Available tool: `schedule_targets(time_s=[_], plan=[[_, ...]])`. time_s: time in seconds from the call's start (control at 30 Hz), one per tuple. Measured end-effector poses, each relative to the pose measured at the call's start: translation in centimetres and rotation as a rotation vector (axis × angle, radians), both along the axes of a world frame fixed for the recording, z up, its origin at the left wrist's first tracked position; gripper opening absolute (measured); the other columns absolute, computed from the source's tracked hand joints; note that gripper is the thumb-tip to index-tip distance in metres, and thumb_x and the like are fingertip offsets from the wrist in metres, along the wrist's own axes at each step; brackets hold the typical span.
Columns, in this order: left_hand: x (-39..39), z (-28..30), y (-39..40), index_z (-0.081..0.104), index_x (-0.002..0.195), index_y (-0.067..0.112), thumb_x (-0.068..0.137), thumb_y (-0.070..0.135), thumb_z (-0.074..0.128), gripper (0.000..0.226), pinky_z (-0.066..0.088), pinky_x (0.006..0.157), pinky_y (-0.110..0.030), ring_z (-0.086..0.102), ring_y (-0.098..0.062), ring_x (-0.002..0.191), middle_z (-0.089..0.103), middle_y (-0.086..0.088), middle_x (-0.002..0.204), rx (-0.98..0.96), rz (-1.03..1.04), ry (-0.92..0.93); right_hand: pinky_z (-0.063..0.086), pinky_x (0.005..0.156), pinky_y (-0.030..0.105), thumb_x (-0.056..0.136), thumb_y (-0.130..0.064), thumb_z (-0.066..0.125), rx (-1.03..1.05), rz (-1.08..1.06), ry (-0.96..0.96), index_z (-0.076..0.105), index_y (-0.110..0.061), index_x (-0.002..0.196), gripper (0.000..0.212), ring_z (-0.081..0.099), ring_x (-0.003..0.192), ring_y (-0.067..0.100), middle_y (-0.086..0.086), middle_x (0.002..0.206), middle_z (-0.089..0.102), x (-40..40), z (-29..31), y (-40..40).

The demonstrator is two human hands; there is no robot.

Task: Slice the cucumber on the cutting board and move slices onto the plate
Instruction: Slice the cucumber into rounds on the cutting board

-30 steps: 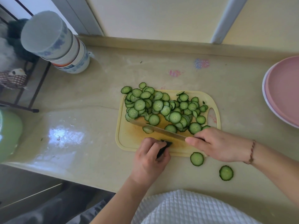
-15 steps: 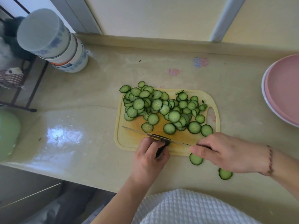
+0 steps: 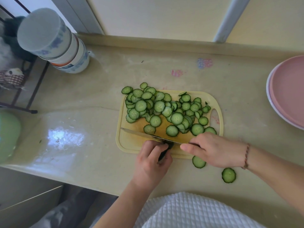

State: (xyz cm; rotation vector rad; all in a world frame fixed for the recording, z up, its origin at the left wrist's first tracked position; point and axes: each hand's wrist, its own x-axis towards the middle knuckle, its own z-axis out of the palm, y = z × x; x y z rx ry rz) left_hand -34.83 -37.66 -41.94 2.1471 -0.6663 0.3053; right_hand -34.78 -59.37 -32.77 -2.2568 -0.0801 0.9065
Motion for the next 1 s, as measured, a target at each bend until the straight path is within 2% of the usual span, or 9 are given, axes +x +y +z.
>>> schedule_targets(time_s=[0.17, 0.3, 0.5, 0.77, 0.87, 1.0], plan=[[0.0, 0.2, 0.2, 0.074, 0.085, -0.001, 0.082, 0.01, 0.075, 0.011, 0.05, 0.06, -0.023, 0.06, -0.019, 0.067, 0.061, -0.006, 0.082, 0.067, 0.013, -0.005, 0.03, 0.045, 0.028, 0.084, -0.07, 0.03, 0.031, -0.026, 0.025, 0.036, -0.014, 0.059, 0.062, 0.028, 0.045, 0.013, 0.001, 0.051, 0.03, 0.5, 1.2, -1.1], [-0.1, 0.0, 0.0, 0.071, 0.089, 0.007, 0.082, 0.01, 0.074, 0.009, 0.049, 0.063, -0.021, 0.058, -0.016, 0.069, 0.058, 0.001, 0.085, 0.04, 0.026, 0.006, 0.03, 0.043, 0.028, 0.083, -0.073, 0.029, 0.054, 0.013, 0.021, 0.037, -0.016, 0.058, 0.063, 0.028, 0.044, 0.011, -0.004, 0.049, 0.03, -0.6, 1.9, -1.0], [-0.2, -0.1, 0.0, 0.073, 0.082, 0.001, 0.083, 0.014, 0.071, 0.012, 0.05, 0.063, -0.021, 0.06, -0.018, 0.069, 0.064, -0.005, 0.081, 0.058, 0.053, 0.022, 0.036, 0.047, 0.039, 0.084, -0.074, 0.029, 0.046, 0.018, 0.015, 0.036, -0.017, 0.058, 0.064, 0.029, 0.044, 0.011, -0.004, 0.05, 0.031, -0.9, 2.4, -1.1], [-0.2, -0.3, 0.1, 0.068, 0.089, 0.01, 0.084, 0.012, 0.073, 0.008, 0.051, 0.063, -0.023, 0.061, -0.019, 0.069, 0.064, -0.002, 0.084, 0.009, 0.036, 0.011, 0.04, 0.049, 0.039, 0.082, -0.078, 0.026, 0.022, 0.03, 0.003, 0.038, -0.016, 0.059, 0.067, 0.032, 0.045, 0.011, -0.004, 0.051, 0.034, -1.1, 2.1, -0.8], [-0.1, -0.4, 0.2, 0.069, 0.088, 0.008, 0.084, 0.013, 0.073, 0.008, 0.05, 0.061, -0.025, 0.06, -0.018, 0.067, 0.062, -0.001, 0.083, 0.009, 0.033, 0.012, 0.037, 0.048, 0.035, 0.083, -0.075, 0.026, 0.018, 0.029, 0.012, 0.038, -0.016, 0.06, 0.065, 0.031, 0.046, 0.01, -0.003, 0.053, 0.034, -0.8, 1.9, -0.5], [-0.1, -0.3, 0.1, 0.062, 0.095, 0.015, 0.085, 0.015, 0.074, 0.015, 0.049, 0.061, -0.021, 0.058, -0.018, 0.066, 0.051, 0.007, 0.09, 0.0, 0.012, 0.0, 0.033, 0.045, 0.025, 0.085, -0.069, 0.027, 0.005, 0.03, 0.041, 0.04, -0.013, 0.063, 0.062, 0.03, 0.044, 0.008, -0.002, 0.053, 0.034, -0.2, 1.1, 0.4]])
